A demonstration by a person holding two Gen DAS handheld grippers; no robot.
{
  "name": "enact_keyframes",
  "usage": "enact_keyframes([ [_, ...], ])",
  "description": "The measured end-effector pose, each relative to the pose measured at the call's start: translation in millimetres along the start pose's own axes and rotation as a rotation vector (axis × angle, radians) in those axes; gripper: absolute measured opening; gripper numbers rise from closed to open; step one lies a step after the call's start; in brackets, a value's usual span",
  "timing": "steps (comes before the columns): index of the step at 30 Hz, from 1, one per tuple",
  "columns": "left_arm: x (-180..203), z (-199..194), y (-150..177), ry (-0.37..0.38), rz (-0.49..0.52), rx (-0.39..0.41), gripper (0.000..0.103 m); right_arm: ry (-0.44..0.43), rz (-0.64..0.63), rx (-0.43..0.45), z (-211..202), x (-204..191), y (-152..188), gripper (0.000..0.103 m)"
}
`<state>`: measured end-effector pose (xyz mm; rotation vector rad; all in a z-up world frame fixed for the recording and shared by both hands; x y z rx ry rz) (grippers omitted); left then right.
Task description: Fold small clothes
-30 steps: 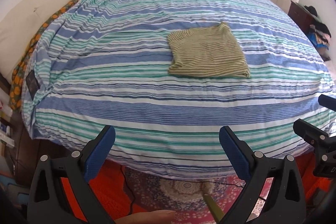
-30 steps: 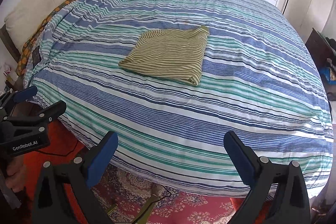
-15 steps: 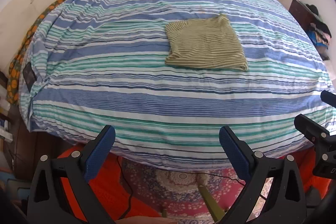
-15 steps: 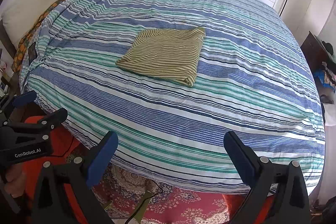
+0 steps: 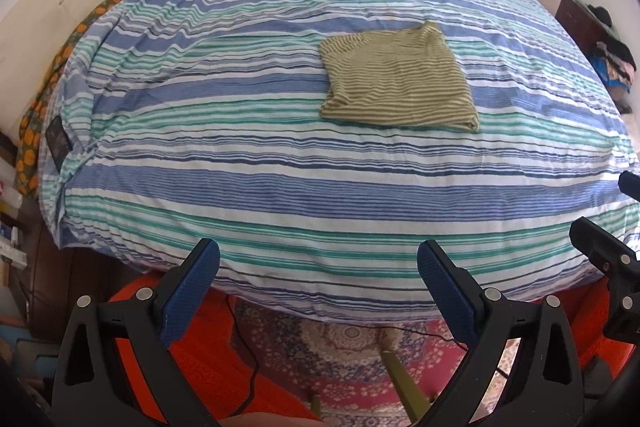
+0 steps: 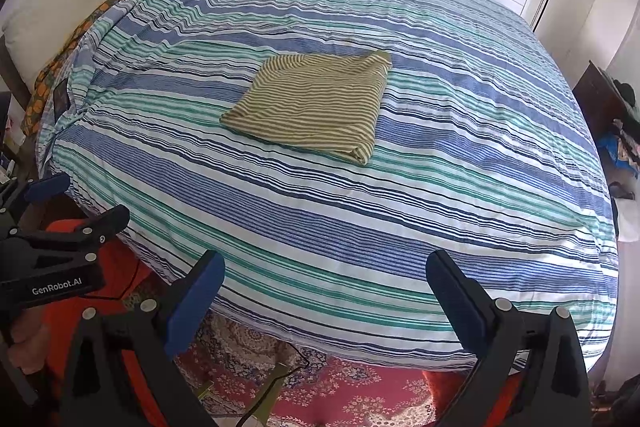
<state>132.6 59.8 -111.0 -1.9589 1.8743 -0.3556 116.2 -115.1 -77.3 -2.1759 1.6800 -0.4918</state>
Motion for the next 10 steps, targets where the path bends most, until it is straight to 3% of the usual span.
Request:
enact_keyframes([
  [10, 2.5, -2.7, 0.4, 0.006, -0.001, 0.011, 0.1, -0.004, -0.006, 0.0, 0.6, -2.7, 0.8, 0.1],
])
Point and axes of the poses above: each gripper's, at about its wrist camera, not at the fingertips, and z roughly the way its jaws point, x to its right, y to its underside, the point moved 9 cm from there along z, roughly the way its jaws point
